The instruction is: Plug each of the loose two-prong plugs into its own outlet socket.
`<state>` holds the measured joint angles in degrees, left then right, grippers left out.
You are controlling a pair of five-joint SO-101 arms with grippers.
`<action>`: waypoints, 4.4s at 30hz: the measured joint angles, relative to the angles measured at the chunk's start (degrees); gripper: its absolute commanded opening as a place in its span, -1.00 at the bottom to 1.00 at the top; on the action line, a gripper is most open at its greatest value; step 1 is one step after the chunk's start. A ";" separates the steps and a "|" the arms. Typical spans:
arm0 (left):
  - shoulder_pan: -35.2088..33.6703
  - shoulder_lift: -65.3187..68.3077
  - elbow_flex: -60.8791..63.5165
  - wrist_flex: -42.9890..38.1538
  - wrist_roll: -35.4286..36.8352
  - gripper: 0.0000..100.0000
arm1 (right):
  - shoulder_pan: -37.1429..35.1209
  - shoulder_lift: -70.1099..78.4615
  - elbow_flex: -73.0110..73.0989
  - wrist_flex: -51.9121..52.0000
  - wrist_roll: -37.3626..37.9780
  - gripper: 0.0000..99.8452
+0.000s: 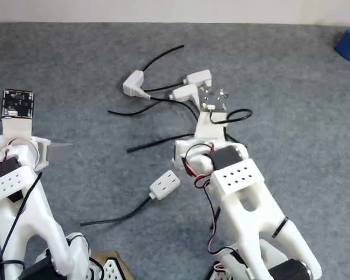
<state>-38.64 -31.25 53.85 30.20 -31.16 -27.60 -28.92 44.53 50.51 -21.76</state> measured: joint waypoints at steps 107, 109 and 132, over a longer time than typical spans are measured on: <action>57.93 44.22 -43.52 39.38 11.43 -0.28 | 8.70 -31.30 20.66 9.93 24.88 -0.99; 56.97 44.22 -43.16 39.38 11.43 -0.35 | 8.70 -31.30 20.66 9.93 24.88 -0.99; 20.84 44.22 -53.89 39.38 19.60 -0.49 | 2.02 0.79 -1.58 -4.57 -1.58 -0.99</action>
<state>-17.80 12.97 -0.04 69.58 -11.56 -25.58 -28.13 42.95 45.93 -23.34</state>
